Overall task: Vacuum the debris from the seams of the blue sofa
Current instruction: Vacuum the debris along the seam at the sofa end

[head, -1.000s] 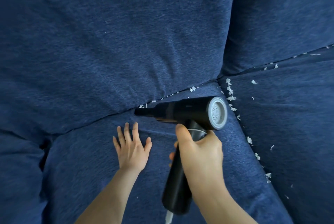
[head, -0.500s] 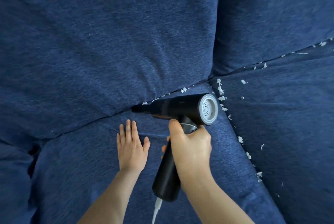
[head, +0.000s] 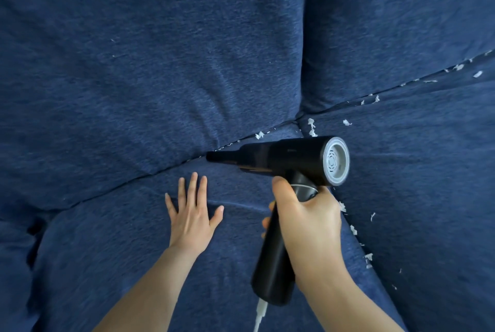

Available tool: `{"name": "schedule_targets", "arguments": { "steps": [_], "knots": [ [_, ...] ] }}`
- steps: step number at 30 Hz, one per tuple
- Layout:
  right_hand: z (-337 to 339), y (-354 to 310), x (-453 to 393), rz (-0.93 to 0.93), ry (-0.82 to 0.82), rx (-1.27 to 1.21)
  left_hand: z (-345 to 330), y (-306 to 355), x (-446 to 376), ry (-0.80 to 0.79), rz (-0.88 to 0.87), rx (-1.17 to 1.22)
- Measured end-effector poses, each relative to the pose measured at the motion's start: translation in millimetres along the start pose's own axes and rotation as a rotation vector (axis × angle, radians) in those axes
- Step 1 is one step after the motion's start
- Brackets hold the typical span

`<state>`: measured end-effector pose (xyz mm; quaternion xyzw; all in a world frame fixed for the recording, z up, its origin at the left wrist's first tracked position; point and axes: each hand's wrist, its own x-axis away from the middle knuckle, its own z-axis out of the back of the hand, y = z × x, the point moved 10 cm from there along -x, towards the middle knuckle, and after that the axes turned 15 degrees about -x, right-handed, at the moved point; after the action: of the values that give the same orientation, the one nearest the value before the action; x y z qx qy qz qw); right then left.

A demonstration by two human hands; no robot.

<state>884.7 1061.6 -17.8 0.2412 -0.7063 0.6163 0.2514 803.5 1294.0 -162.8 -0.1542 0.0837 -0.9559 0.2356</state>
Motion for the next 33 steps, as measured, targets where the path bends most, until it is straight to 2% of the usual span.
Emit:
{"name": "schedule_targets", "arguments": {
  "steps": [10, 18, 29, 33],
  "knots": [
    [-22, 3, -8, 0.015, -0.034, 0.052, -1, 15, 12, -0.030, -0.007, -0.064],
    [-40, 16, -16, -0.060, -0.037, 0.019, 13, 21, 14, 0.012, -0.028, -0.013],
    [-52, 25, -17, -0.114, -0.011, -0.002, -2, 19, 17, -0.057, -0.049, -0.071],
    [-43, 12, -11, -0.051, -0.021, 0.044, 5, 20, 15, -0.065, -0.032, -0.027]
  ]
}}
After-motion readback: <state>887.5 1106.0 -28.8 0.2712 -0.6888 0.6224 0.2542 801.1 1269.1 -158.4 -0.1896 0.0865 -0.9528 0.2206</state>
